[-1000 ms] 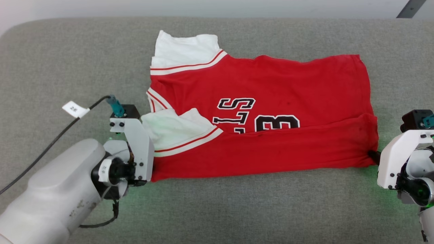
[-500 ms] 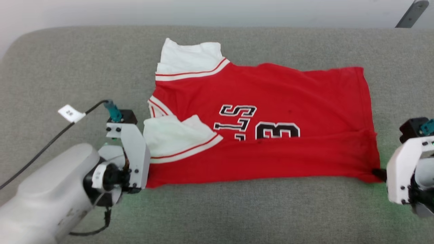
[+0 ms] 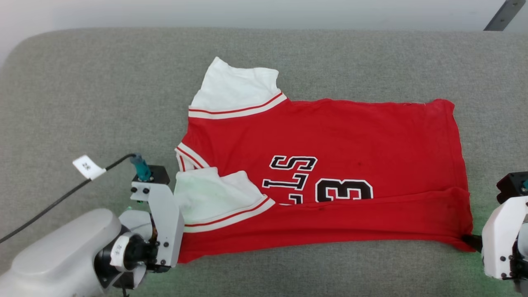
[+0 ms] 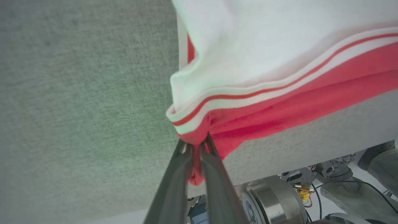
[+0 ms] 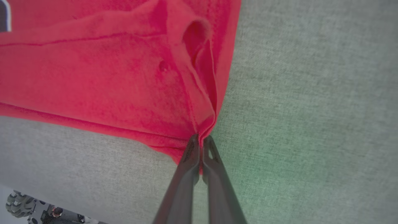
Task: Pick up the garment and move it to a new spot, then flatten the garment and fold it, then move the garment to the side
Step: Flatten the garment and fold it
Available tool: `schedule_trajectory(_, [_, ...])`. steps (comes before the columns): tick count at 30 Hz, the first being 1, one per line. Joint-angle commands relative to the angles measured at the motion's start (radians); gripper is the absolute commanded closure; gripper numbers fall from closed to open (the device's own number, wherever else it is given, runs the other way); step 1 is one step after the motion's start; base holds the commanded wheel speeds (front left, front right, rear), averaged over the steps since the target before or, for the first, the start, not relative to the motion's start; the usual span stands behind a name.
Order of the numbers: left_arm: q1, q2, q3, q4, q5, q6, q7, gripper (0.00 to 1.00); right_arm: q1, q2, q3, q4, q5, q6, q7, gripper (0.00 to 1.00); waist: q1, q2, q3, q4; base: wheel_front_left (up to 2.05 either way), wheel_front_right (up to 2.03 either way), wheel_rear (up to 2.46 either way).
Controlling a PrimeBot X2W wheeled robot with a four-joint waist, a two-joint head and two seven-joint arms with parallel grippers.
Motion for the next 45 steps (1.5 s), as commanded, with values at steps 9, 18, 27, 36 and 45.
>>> schedule_trajectory(9, [-0.021,0.007,-0.002,0.023,0.025,-0.009,0.0,0.0,-0.009,0.033,0.022,0.029,-0.048,-0.002,-0.036,0.0,0.0,0.0,0.011,-0.013,0.0,0.0,0.0])
schedule_trajectory(18, [-0.175,0.051,0.029,-0.026,0.064,-0.023,0.075,0.0,-0.04,0.042,-0.033,-0.026,-0.037,-0.002,-0.087,0.0,0.0,0.0,0.012,-0.027,0.0,0.0,0.0])
schedule_trajectory(27, [-0.338,-0.024,0.121,0.119,0.139,-0.134,-0.099,0.0,-0.103,0.122,-0.081,-0.161,-0.099,-0.001,-0.407,0.0,0.0,0.0,0.061,-0.095,0.0,0.0,0.0])
schedule_trajectory(36, [-0.464,-0.106,0.144,0.406,0.232,-0.284,-0.29,0.0,-0.164,0.153,-0.008,-0.198,-0.228,-0.002,-0.899,0.0,0.0,0.0,0.141,-0.193,0.0,0.0,0.0])
schedule_trajectory(45, [-0.559,-0.135,0.134,0.641,0.25,-0.407,-0.301,0.0,-0.164,0.2,0.013,-0.156,-0.268,-0.002,-1.055,0.0,0.0,0.0,0.222,-0.27,0.0,0.0,0.0])
